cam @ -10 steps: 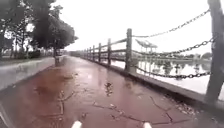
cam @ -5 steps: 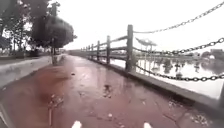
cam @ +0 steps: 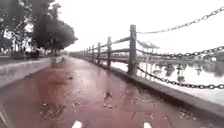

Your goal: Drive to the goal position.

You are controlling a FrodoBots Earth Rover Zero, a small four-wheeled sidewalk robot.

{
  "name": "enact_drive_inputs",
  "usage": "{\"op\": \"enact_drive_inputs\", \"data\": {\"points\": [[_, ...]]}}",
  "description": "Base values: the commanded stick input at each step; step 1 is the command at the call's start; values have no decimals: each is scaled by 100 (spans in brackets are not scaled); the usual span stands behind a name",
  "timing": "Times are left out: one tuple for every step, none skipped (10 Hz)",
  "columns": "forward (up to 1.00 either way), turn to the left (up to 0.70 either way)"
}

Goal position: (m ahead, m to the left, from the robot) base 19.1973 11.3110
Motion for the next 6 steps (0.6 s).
{"op": "enact_drive_inputs", "data": {"points": [[50, 0], [50, 0], [50, 0], [50, 0], [50, 0], [50, 0]]}}
